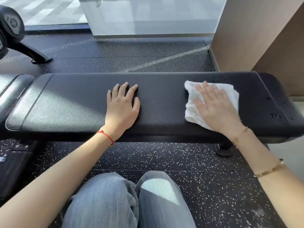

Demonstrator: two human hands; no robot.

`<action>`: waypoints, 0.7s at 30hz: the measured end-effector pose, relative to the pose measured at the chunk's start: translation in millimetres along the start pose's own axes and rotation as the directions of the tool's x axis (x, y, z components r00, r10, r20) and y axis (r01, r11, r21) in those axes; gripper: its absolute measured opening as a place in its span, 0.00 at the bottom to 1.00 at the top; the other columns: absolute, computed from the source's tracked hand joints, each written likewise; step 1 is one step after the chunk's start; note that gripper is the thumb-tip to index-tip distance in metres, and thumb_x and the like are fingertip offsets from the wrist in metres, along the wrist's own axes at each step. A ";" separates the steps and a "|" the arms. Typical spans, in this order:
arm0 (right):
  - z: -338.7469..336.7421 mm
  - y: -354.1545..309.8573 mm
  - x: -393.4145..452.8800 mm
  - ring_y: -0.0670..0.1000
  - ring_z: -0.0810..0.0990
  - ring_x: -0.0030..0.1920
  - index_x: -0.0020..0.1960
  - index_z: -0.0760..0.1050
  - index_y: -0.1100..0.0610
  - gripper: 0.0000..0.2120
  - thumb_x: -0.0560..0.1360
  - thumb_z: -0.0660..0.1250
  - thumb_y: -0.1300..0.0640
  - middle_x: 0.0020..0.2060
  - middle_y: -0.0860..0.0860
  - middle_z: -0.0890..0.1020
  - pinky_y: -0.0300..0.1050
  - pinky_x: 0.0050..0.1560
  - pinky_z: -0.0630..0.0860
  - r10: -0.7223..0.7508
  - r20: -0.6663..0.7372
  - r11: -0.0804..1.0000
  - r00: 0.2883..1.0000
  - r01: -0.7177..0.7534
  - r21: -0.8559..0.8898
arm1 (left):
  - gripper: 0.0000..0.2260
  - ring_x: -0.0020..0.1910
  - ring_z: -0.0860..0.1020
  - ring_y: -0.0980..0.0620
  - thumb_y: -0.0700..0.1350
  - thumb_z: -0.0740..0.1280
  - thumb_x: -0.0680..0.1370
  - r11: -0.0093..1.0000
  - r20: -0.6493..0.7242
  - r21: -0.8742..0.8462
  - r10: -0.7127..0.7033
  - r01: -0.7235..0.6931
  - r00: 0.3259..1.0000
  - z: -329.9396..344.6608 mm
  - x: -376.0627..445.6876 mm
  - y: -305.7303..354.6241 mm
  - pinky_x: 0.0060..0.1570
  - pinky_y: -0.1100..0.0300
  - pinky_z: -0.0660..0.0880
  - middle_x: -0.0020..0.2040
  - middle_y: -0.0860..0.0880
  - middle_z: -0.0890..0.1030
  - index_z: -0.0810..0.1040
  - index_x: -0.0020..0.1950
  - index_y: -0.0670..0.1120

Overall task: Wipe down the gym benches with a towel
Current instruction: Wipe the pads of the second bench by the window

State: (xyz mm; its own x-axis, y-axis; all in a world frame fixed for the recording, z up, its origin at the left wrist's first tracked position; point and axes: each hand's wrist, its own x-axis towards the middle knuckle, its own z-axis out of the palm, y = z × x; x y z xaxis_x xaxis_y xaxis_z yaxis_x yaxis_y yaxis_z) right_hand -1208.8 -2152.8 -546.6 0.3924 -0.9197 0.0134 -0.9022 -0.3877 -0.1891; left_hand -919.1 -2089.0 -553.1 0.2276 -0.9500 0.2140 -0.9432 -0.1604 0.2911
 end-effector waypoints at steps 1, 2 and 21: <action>-2.8 10.5 9.3 0.51 0.44 0.80 0.81 0.45 0.49 0.30 0.81 0.40 0.40 0.81 0.49 0.47 0.50 0.78 0.38 0.056 0.004 0.998 0.998 -0.056 -0.005 | 0.21 0.77 0.57 0.42 0.51 0.56 0.82 1.000 0.004 0.005 -0.002 0.002 1.000 0.3 0.1 1.4 0.77 0.42 0.50 0.76 0.45 0.65 0.65 0.76 0.52; -6.2 16.1 23.3 0.52 0.44 0.80 0.81 0.46 0.49 0.29 0.82 0.42 0.42 0.81 0.50 0.47 0.52 0.78 0.39 0.104 0.011 0.995 0.995 -0.104 -0.012 | 0.21 0.77 0.57 0.42 0.50 0.56 0.82 1.000 0.007 0.013 -0.004 0.004 1.000 0.5 0.3 2.9 0.77 0.41 0.51 0.76 0.45 0.65 0.65 0.76 0.51; -6.6 -19.7 70.4 0.52 0.44 0.80 0.81 0.47 0.46 0.27 0.84 0.45 0.43 0.81 0.49 0.48 0.52 0.78 0.39 0.003 0.061 1.000 0.998 -0.003 -0.011 | 0.21 0.76 0.59 0.42 0.49 0.58 0.81 1.000 -0.018 -0.005 -0.014 0.014 1.000 -1.7 0.0 5.5 0.76 0.42 0.51 0.75 0.45 0.66 0.68 0.74 0.51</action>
State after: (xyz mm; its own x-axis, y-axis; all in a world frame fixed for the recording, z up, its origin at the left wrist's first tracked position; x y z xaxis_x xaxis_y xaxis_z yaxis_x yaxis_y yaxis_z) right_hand -1164.5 -2210.4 -535.5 0.3997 -0.9154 -0.0474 -0.9051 -0.3860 -0.1782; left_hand -923.9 -2089.5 -549.9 0.2453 -0.9425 0.2268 -0.9388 -0.1725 0.2983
